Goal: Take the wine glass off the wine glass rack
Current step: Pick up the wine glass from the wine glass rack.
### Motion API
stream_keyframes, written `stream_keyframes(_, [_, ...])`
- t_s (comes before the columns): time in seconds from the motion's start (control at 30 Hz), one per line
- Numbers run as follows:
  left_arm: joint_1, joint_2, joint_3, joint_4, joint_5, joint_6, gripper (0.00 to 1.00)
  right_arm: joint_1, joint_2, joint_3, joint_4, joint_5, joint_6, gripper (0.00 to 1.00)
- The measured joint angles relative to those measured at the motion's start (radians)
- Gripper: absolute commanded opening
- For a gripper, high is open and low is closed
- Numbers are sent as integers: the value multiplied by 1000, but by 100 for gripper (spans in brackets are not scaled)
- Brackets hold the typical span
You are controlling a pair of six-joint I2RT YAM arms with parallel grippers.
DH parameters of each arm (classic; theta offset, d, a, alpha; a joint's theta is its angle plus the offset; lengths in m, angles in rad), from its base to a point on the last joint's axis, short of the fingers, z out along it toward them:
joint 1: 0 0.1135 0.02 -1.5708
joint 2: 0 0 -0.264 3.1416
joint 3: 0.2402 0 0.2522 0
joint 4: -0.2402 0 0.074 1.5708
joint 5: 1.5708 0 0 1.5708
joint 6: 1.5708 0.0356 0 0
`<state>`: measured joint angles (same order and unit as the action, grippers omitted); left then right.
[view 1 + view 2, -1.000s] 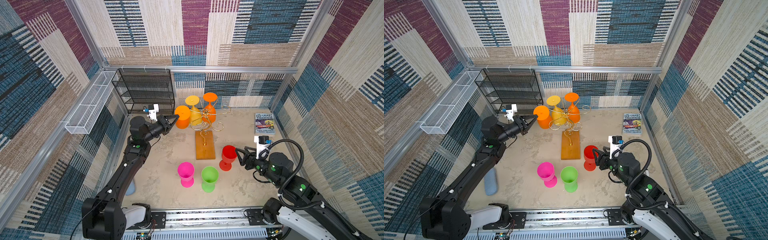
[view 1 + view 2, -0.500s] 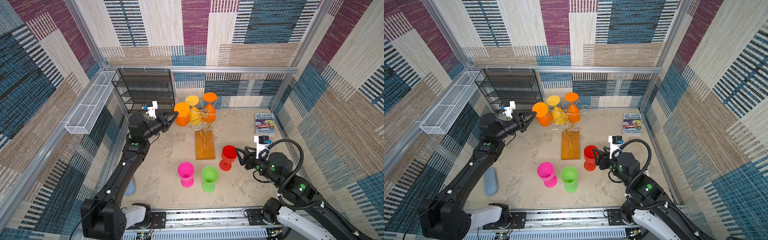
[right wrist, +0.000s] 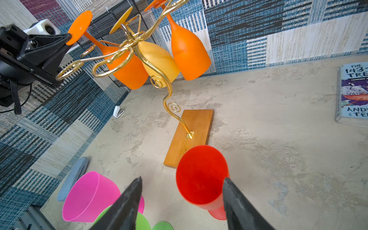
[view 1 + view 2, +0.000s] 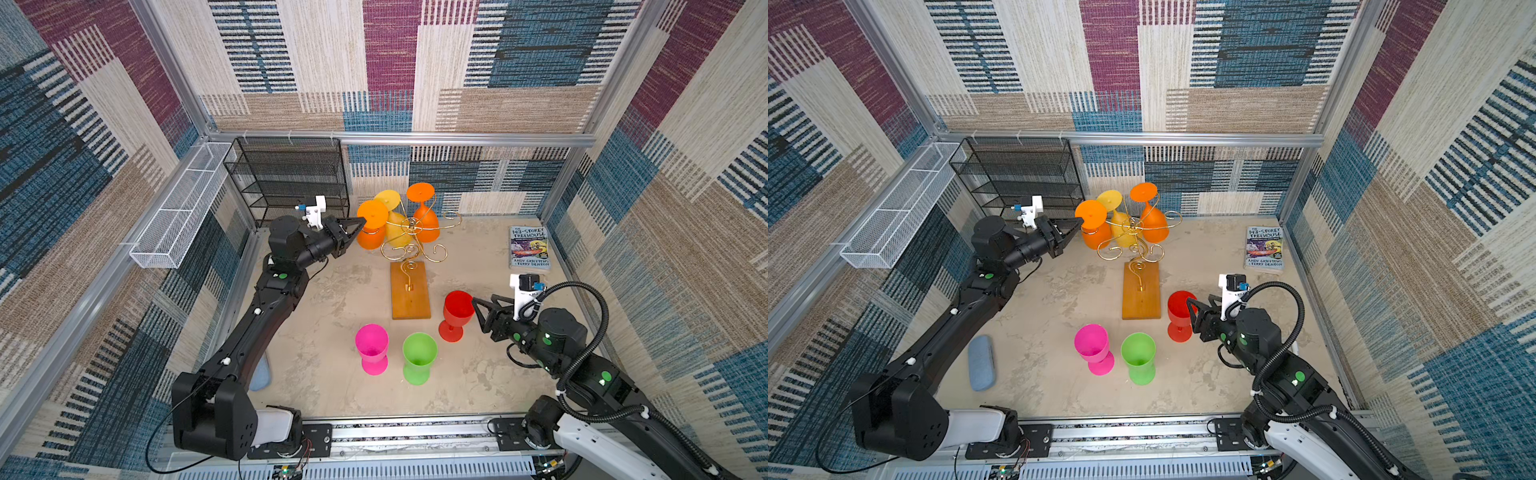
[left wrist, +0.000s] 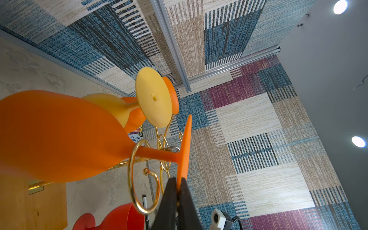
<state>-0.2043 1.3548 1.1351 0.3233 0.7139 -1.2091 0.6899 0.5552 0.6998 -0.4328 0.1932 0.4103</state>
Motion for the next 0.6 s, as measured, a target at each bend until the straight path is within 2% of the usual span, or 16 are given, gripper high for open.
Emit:
stream_keyframes(0.43, [-41, -42, -8, -30, 3, 10, 0, 0, -24, -12, -2, 2, -5, 66])
stream_keyframes(0.6, [-48, -86, -21, -79, 11, 57, 0, 0, -30, -13, -2, 2, -4, 66])
